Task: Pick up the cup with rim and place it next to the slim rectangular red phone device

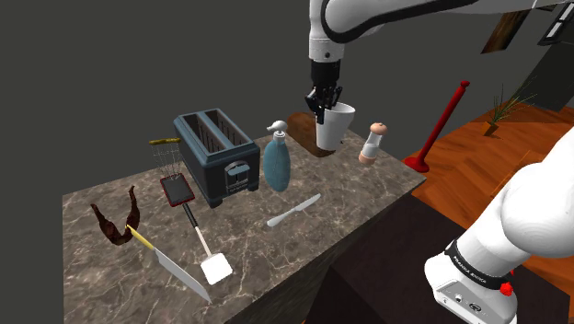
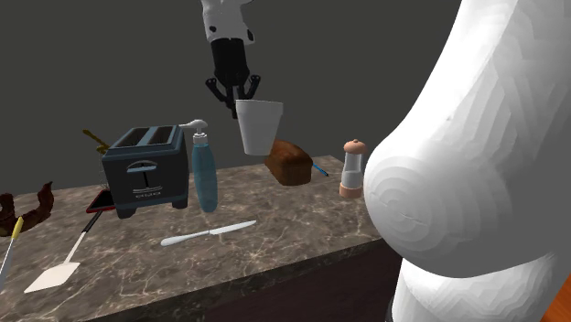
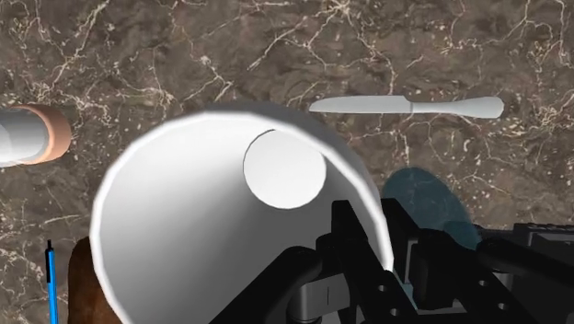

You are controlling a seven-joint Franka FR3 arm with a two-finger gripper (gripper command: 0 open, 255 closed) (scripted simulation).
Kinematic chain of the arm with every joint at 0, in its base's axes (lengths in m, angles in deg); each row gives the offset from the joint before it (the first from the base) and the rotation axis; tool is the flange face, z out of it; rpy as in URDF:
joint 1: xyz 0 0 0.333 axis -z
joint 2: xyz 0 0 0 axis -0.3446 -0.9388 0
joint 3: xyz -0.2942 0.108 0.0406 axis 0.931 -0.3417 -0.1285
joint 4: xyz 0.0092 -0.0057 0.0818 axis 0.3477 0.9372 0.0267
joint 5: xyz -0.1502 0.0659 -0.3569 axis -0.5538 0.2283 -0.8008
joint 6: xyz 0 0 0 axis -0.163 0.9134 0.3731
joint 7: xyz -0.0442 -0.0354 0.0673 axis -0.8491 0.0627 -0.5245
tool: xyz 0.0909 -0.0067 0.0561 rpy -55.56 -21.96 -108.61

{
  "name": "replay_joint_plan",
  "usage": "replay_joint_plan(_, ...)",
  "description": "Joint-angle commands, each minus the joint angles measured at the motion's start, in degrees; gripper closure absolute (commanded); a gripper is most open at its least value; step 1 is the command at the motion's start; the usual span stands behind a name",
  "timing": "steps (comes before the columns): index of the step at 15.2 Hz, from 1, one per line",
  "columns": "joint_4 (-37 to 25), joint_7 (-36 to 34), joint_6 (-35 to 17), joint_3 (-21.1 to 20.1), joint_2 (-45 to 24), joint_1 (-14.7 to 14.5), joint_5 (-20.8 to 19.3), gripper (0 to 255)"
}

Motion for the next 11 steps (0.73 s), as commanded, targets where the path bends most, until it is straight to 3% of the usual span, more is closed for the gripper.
replay_joint_plan(1, -1.2, 0.1, 1.6, 0.0, 0.3, 0.0, 0.0, 255)
replay_joint_plan(3, -2.0, 0.1, 2.5, 0.0, 0.5, 0.0, 0.1, 255)
replay_joint_plan(11, -6.8, -9.9, -0.5, -4.7, -7.7, -5.1, -0.1, 255)
